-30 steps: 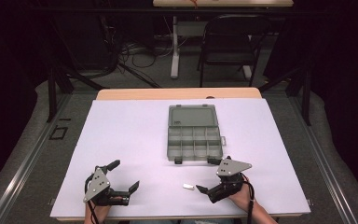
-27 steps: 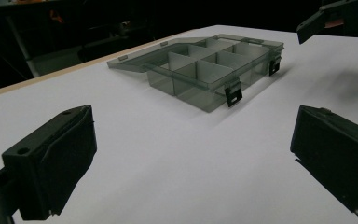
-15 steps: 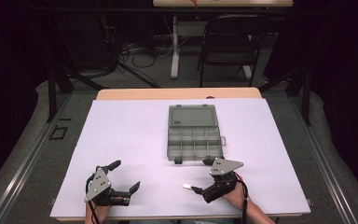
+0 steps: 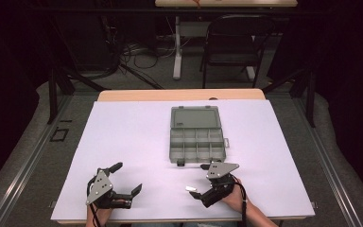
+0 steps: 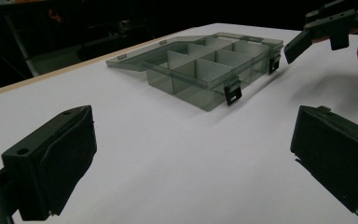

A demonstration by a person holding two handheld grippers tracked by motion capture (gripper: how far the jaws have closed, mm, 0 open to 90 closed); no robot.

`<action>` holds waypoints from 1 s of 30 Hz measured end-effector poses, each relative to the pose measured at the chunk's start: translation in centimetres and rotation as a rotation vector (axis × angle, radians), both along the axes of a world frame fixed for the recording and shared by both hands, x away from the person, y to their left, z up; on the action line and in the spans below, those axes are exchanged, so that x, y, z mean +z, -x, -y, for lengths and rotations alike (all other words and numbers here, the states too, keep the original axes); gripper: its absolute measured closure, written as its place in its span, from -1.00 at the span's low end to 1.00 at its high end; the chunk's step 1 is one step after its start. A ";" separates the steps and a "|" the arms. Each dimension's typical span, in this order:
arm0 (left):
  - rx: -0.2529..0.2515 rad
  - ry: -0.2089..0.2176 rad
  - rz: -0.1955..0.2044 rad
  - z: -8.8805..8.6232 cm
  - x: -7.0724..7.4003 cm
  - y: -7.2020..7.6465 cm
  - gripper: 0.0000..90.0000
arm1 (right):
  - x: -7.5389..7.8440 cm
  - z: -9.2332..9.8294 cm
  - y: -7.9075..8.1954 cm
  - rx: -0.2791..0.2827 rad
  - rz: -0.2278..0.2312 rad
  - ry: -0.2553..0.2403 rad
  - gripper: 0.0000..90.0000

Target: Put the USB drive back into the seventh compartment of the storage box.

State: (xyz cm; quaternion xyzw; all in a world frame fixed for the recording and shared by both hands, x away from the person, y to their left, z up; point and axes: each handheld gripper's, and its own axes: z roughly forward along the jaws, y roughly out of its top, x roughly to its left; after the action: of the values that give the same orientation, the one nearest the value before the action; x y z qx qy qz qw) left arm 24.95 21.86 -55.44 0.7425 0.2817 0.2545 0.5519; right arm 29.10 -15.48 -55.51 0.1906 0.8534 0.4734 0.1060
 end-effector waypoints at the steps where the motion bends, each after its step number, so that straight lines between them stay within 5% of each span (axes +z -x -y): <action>1: 0.000 0.000 0.000 0.0 0.0 0.0 -0.99 | 0.0 -0.1 0.0 0.003 -0.004 0.004 -1.00; 6: -0.004 -0.001 0.001 0.0 0.0 0.0 -0.99 | -0.3 -0.4 0.0 0.029 -0.020 0.026 -0.87; 23: -0.005 -0.002 0.000 0.1 0.0 0.0 -0.99 | -1.0 -1.0 0.2 0.081 -0.064 0.100 0.24; 30: -0.012 -0.006 0.001 0.1 0.0 0.0 -0.99 | -1.0 -1.1 0.3 0.094 -0.067 0.108 0.51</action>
State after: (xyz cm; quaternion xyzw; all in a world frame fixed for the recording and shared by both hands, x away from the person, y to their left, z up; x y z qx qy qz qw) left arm 24.93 21.78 -55.39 0.7456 0.2764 0.2523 0.5514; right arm 28.84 -14.41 -56.53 0.1601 0.8887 0.4247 0.0652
